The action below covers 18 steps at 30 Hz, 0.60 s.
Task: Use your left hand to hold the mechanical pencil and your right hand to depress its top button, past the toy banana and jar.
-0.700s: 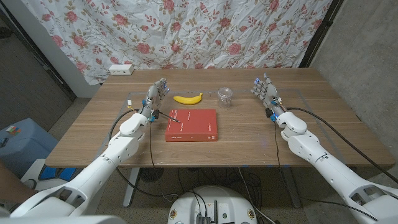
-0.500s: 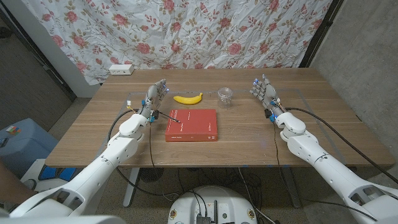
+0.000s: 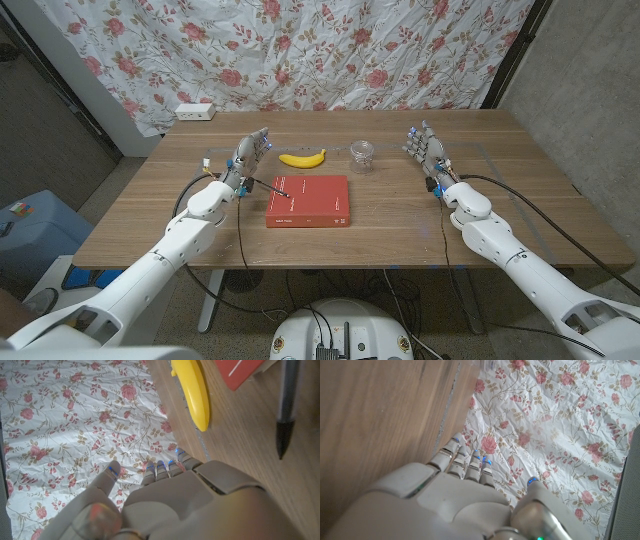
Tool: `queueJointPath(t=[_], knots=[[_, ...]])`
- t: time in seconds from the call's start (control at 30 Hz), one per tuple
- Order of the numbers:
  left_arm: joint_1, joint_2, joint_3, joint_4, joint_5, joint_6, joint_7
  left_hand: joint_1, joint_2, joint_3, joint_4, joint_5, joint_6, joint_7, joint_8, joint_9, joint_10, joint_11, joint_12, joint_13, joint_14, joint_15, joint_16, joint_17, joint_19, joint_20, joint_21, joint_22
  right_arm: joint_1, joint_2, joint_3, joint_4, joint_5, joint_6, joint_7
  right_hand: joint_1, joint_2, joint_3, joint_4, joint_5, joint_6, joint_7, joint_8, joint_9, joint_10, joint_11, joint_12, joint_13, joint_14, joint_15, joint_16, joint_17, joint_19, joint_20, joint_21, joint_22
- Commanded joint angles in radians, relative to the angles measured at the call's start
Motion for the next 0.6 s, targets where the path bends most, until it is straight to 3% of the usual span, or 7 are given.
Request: queueJointPath(t=[0.03, 0.1, 0.23, 0.6], knots=[[-0.002, 0.132, 0.019, -0.138, 0.066, 0.176, 0.016, 0.013, 0.085, 0.006, -0.011, 0.007, 0.016, 0.004, 0.007, 0.004, 0.012, 0.005, 0.007, 0.004, 0.001, 0.001, 0.004, 0.004, -0.001, -0.012, 0.0, 0.003, -0.024, -0.042, -0.005, -0.065, -0.051, -0.037, -0.049, 0.011, 0.005, 0.007, 0.0, 0.009, 0.009, 0.004, 0.003, 0.004, 0.003, -0.007, 0.004, 0.004, 0.003, -0.001, 0.003, 0.0, 0.001, -0.004, 0.005, 0.004], [-0.008, 0.163, 0.025, -0.162, 0.089, 0.212, 0.018, 0.015, 0.091, 0.008, -0.011, 0.007, 0.019, 0.003, 0.008, 0.004, 0.017, 0.002, 0.008, 0.004, 0.003, -0.001, 0.005, 0.005, 0.0, -0.011, 0.0, 0.004, -0.027, -0.038, -0.003, -0.061, -0.045, -0.029, -0.046, 0.011, 0.005, 0.008, -0.001, 0.009, 0.01, 0.004, 0.003, 0.004, 0.006, -0.006, 0.005, 0.004, 0.003, -0.001, 0.004, -0.001, 0.001, -0.004, 0.005, 0.004], [-0.007, 0.186, 0.027, -0.164, 0.115, 0.193, 0.002, 0.021, 0.088, 0.009, -0.02, 0.005, 0.032, -0.005, 0.01, 0.004, 0.033, -0.009, 0.011, 0.004, 0.011, -0.01, 0.005, 0.004, 0.005, -0.014, 0.002, 0.003, -0.032, -0.034, 0.003, -0.054, -0.035, -0.021, -0.041, 0.012, 0.006, 0.009, -0.003, 0.009, 0.011, 0.004, 0.004, 0.004, 0.006, -0.007, 0.005, 0.004, 0.003, -0.002, 0.004, -0.004, 0.001, -0.005, 0.005, 0.004], [0.02, 0.229, 0.021, -0.178, 0.192, 0.114, -0.002, 0.043, 0.068, 0.004, -0.076, -0.001, 0.089, -0.029, 0.015, 0.003, 0.09, -0.047, 0.017, 0.005, 0.064, -0.034, 0.01, 0.002, 0.05, -0.037, 0.009, 0.002, -0.049, -0.042, 0.01, -0.064, -0.043, -0.011, -0.054, 0.014, 0.008, 0.013, -0.007, 0.009, 0.016, 0.004, 0.005, 0.004, 0.009, -0.007, 0.006, 0.004, 0.005, -0.004, 0.005, -0.01, 0.001, -0.006, 0.006, 0.004]])
